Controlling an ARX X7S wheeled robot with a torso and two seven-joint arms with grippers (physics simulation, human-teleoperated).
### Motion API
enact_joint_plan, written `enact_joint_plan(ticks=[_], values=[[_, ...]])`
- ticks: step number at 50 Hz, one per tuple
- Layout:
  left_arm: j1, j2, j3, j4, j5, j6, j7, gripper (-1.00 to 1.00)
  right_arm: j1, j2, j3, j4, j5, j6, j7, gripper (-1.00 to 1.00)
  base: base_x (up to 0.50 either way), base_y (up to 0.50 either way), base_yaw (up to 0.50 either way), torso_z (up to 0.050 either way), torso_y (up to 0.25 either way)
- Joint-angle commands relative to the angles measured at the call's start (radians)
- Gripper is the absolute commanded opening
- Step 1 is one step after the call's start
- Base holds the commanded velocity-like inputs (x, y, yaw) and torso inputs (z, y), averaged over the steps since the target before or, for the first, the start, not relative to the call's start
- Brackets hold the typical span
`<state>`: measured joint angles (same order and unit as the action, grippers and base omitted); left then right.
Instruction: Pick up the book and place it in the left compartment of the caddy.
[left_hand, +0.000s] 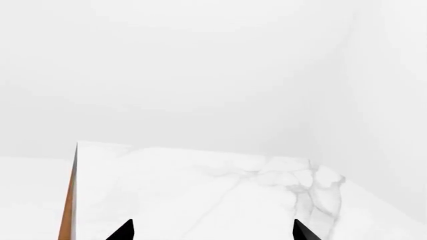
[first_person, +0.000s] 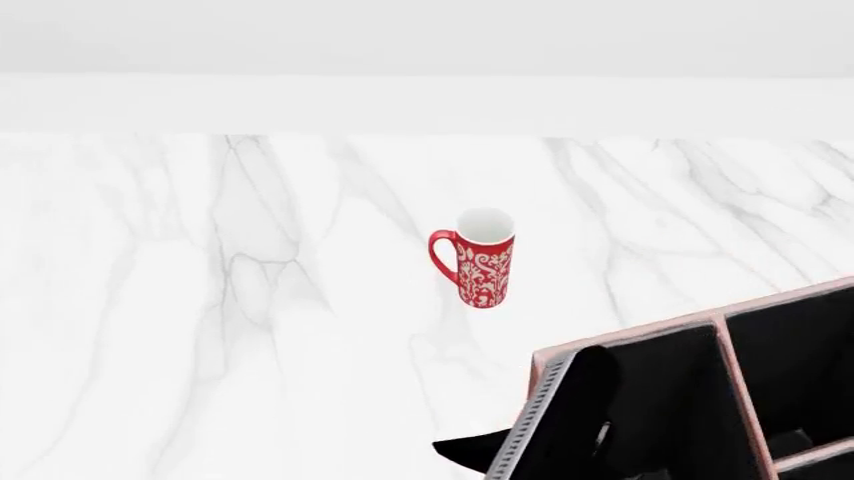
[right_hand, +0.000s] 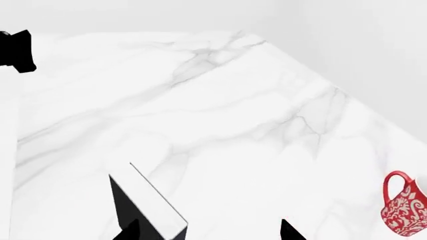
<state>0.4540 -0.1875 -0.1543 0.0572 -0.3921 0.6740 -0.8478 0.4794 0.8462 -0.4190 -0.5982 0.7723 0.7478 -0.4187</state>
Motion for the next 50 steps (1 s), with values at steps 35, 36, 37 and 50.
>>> enact_joint_plan(ticks=[35, 36, 37, 50], values=[[0.007, -0.015, 0.043, -0.014, 0.041, 0.032, 0.039, 1.0, -0.062, -0.1, -0.132, 0.049, -0.101, -0.084, -0.05, 1.0, 0.0, 0.0, 0.0, 0.0, 0.0], [0.006, -0.015, 0.043, -0.015, 0.041, 0.032, 0.038, 1.0, -0.064, -0.101, -0.134, 0.053, -0.104, -0.087, -0.051, 1.0, 0.0, 0.0, 0.0, 0.0, 0.0], [0.006, -0.015, 0.043, -0.015, 0.042, 0.032, 0.038, 1.0, -0.065, -0.103, -0.131, 0.056, -0.101, -0.089, -0.05, 1.0, 0.0, 0.0, 0.0, 0.0, 0.0], [0.004, -0.018, 0.044, -0.017, 0.041, 0.028, 0.033, 1.0, -0.069, -0.118, -0.122, 0.153, -0.111, -0.109, -0.051, 1.0, 0.0, 0.0, 0.0, 0.0, 0.0]])
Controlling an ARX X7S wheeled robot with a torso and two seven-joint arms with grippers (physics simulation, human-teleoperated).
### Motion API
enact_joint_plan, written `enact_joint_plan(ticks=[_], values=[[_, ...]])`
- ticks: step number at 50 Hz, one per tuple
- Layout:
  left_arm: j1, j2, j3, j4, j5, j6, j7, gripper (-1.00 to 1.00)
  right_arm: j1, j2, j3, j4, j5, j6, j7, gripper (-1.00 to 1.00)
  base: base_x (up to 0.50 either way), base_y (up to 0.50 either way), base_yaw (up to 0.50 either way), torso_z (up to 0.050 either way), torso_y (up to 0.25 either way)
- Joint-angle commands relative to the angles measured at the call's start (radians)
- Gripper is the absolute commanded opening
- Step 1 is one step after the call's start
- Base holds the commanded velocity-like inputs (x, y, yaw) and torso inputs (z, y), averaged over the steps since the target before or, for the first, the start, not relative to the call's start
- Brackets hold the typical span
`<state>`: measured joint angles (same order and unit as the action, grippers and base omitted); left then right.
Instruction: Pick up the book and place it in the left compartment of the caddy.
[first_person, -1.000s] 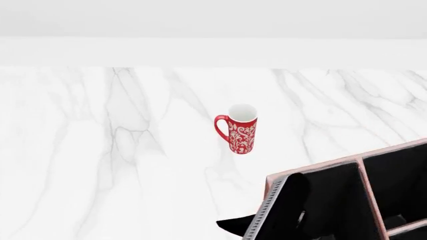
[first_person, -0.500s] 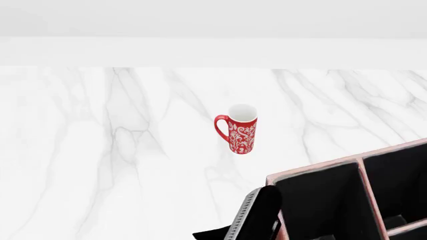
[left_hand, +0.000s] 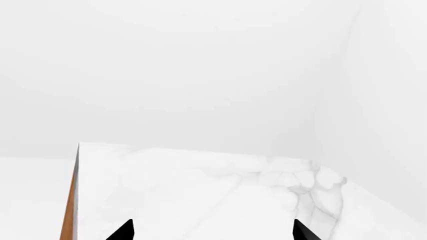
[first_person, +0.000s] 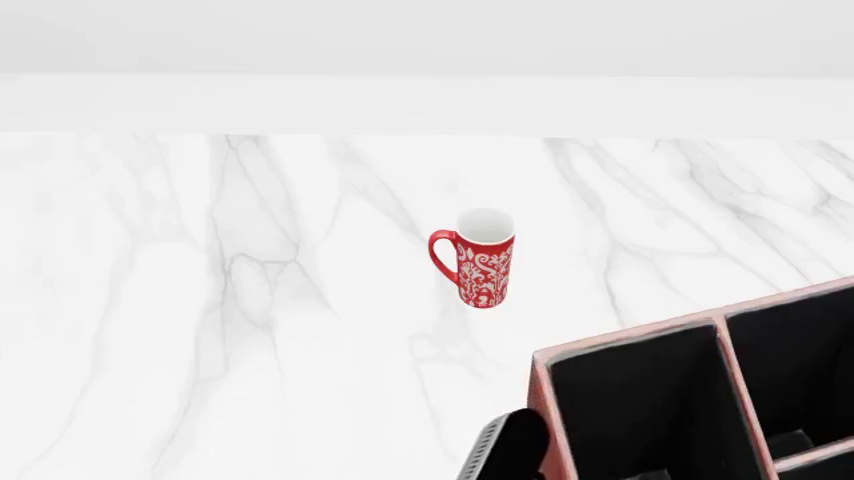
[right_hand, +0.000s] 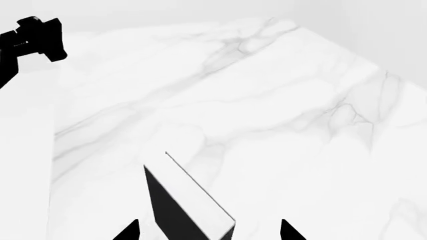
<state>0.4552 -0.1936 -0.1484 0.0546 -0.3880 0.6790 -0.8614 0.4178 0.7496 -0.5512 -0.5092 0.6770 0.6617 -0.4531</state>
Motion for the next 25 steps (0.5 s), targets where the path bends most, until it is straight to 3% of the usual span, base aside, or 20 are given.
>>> enact_joint_plan(ticks=[1, 25], values=[[0.002, -0.012, 0.039, -0.015, 0.038, 0.023, 0.047, 1.0, -0.007, -0.022, 0.011, 0.072, -0.016, -0.025, -0.019, 1.0, 0.0, 0.0, 0.0, 0.0, 0.0], [0.004, -0.014, 0.039, -0.011, 0.047, 0.018, 0.034, 1.0, 0.068, -0.103, -0.098, 0.185, -0.107, -0.042, -0.083, 1.0, 0.0, 0.0, 0.0, 0.0, 0.0]])
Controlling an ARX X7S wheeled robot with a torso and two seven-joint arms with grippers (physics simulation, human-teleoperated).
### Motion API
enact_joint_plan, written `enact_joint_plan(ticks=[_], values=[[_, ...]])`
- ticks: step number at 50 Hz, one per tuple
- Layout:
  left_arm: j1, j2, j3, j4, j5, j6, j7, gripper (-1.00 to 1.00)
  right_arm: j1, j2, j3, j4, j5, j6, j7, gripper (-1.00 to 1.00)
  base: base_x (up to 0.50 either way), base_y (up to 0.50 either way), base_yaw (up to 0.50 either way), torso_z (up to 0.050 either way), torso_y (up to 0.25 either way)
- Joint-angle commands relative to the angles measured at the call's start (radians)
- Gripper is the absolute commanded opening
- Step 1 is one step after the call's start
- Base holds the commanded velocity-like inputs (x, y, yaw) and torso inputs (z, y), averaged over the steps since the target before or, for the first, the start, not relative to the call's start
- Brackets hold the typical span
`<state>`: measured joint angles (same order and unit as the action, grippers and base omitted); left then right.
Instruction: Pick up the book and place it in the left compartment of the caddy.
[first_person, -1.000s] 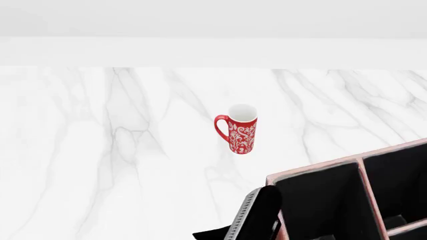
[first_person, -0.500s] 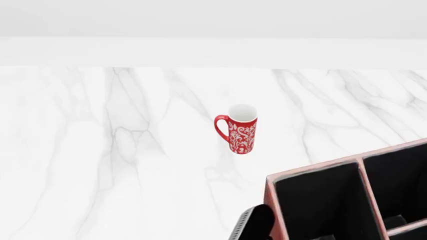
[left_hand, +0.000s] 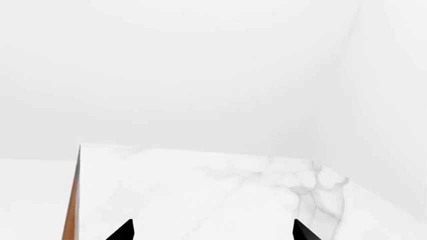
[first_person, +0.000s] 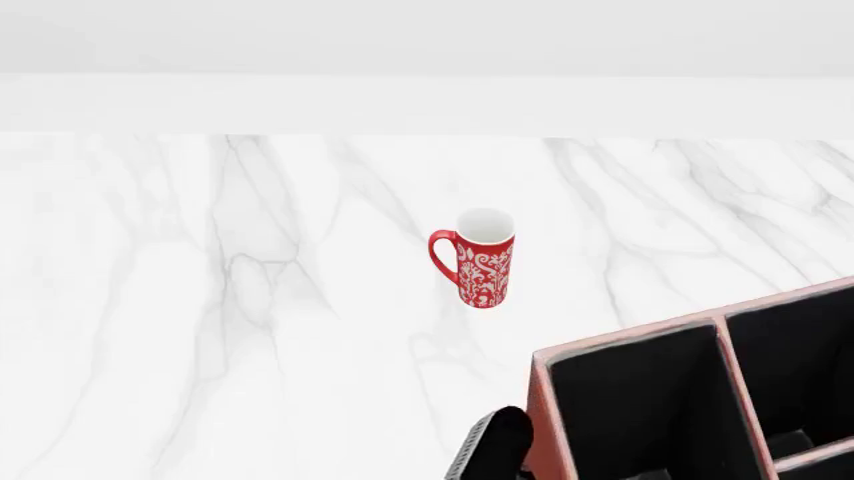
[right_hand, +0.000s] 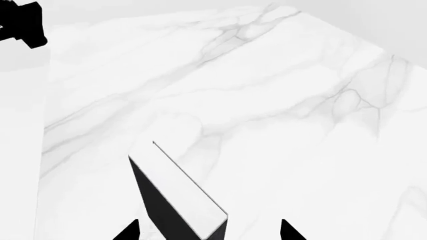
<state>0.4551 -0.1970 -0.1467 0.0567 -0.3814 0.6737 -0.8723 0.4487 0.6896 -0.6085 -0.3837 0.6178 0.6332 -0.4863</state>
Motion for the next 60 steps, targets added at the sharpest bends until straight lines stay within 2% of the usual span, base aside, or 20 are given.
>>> enact_joint_plan(ticks=[1, 9, 28, 60], values=[[0.004, -0.01, 0.038, -0.013, 0.041, 0.022, 0.044, 1.0, 0.042, -0.045, -0.045, 0.067, -0.049, -0.013, -0.056, 1.0, 0.0, 0.0, 0.0, 0.0, 0.0], [0.004, -0.011, 0.037, -0.012, 0.044, 0.02, 0.04, 1.0, 0.058, -0.062, -0.045, 0.139, -0.054, -0.022, -0.07, 1.0, 0.0, 0.0, 0.0, 0.0, 0.0], [0.005, -0.013, 0.039, -0.012, 0.048, 0.024, 0.035, 1.0, 0.056, -0.071, -0.126, 0.125, -0.101, -0.029, -0.105, 1.0, 0.0, 0.0, 0.0, 0.0, 0.0], [0.011, -0.015, 0.04, -0.007, 0.051, 0.025, 0.024, 1.0, 0.099, -0.119, -0.162, 0.21, -0.129, -0.047, -0.134, 1.0, 0.0, 0.0, 0.0, 0.0, 0.0]])
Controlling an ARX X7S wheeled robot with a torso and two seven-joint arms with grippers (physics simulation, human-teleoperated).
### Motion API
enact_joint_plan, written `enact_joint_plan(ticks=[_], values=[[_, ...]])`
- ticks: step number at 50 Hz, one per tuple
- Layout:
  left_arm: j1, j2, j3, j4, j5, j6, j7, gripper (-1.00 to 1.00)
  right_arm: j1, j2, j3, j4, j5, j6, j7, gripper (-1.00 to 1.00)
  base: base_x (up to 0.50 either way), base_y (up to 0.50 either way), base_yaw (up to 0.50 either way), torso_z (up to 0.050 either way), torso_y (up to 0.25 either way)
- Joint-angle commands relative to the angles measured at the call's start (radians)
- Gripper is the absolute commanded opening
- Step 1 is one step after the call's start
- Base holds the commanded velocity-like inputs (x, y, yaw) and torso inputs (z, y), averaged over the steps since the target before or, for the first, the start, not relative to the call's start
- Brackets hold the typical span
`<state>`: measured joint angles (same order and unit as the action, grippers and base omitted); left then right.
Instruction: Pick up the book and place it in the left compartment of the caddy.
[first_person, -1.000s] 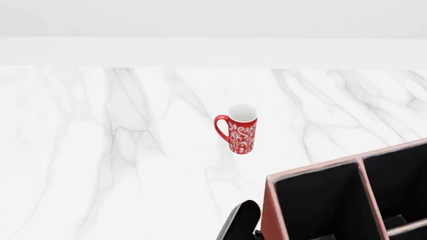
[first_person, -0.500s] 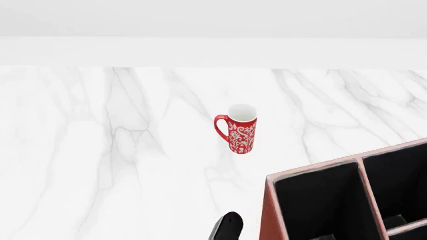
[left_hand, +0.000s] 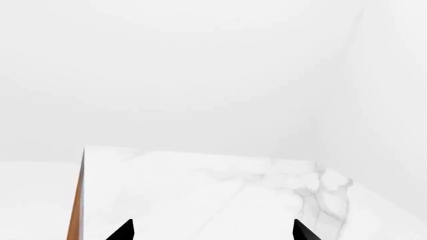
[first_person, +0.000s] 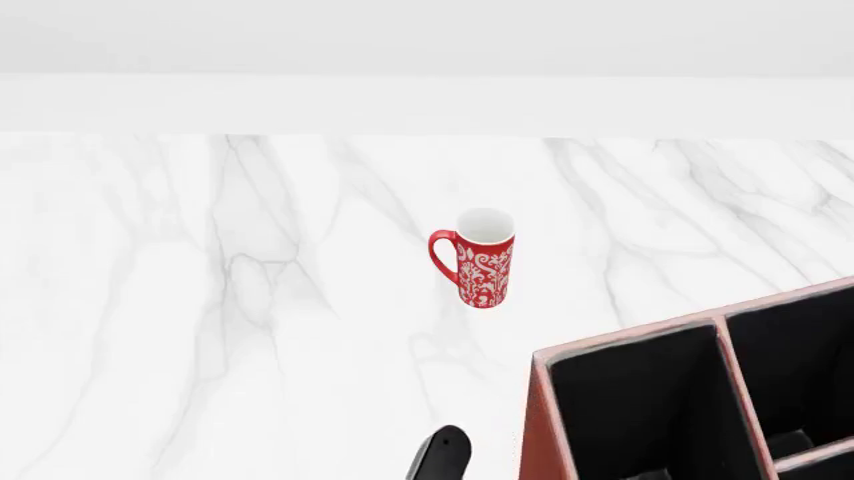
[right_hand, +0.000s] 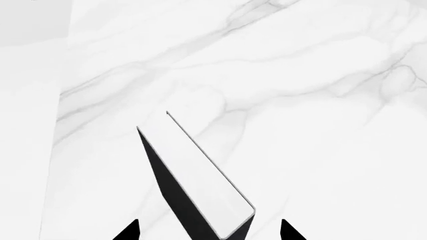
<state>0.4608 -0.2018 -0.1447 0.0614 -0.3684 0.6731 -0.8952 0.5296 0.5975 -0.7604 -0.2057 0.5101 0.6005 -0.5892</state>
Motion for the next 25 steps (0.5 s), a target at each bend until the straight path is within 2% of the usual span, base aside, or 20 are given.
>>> enact_joint_plan(ticks=[1, 25], values=[[0.005, -0.011, 0.038, -0.013, 0.038, 0.025, 0.047, 1.0, 0.02, -0.028, -0.009, 0.035, -0.02, -0.014, -0.032, 1.0, 0.0, 0.0, 0.0, 0.0, 0.0], [0.007, -0.011, 0.039, -0.014, 0.04, 0.028, 0.041, 1.0, 0.054, -0.063, -0.044, 0.087, -0.048, -0.013, -0.044, 1.0, 0.0, 0.0, 0.0, 0.0, 0.0]])
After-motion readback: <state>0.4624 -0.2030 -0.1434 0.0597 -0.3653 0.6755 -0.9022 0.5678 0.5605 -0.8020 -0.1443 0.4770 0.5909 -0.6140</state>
